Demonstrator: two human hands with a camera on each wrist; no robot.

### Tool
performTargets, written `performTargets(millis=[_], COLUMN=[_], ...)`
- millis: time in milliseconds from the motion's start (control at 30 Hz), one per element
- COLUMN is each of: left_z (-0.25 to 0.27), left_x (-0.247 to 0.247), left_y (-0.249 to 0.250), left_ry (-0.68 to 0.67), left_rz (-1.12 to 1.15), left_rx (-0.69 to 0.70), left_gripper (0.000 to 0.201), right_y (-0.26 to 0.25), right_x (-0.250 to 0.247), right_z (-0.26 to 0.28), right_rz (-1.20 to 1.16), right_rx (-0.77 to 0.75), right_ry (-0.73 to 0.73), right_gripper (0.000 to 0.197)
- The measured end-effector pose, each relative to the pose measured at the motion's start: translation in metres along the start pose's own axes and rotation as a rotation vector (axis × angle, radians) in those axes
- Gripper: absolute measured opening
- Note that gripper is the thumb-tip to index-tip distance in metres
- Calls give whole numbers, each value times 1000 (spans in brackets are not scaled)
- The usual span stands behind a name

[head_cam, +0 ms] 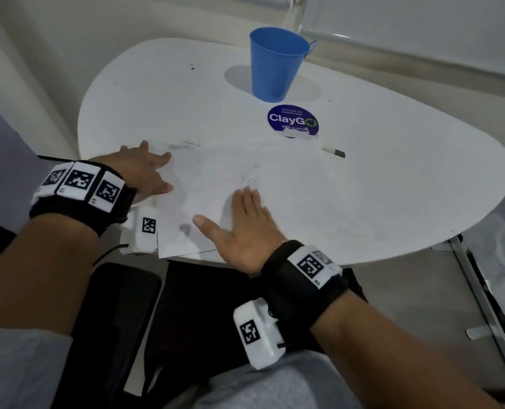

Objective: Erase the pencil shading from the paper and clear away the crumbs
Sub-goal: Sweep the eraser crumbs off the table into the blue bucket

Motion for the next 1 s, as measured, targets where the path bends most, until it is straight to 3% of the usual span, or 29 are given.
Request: performTargets(millis=[67,233,433,533,600,667,867,933,1000], left_z=[-1,1,6,10,11,10,11,10,8], left_x=[0,-2,-1,-1,-1,-2,-2,-2,-2], left_y=[0,3,4,5,5,5,4,3,2], left_ry=[4,-5,5,10,14,13,16,17,11], left_rz=[-19,-2,47,65,75,82,113,112,114], left_rx=[8,-1,-5,-4,-4,-5,-4,2,0], left_gripper=[78,79,77,76,77,77,77,77,78], right_y=[17,88,22,58,92,98,3,9,36], right_x=[-14,-34,-8,-35,-44,-39,9,-1,-18], right_z=[3,16,7,9,15,19,14,15,15], right_rz=[-27,33,-23,17,11,10,-1,-20,-25], right_rx=[45,392,56,208,377,438,13,28,143], right_ry=[58,132,39,167,168,149,-15,22,67], right_gripper=[103,103,104,104,103,104,104,104,103])
Point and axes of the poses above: each hand's wrist, its own z-axis away from the middle knuckle, its own x-axis out of the palm, y = z × x, the point moved 2 cm from there along -z, towards the middle knuckle, and after that the axes turned 2 degrees about z, right-handed, at the moved point
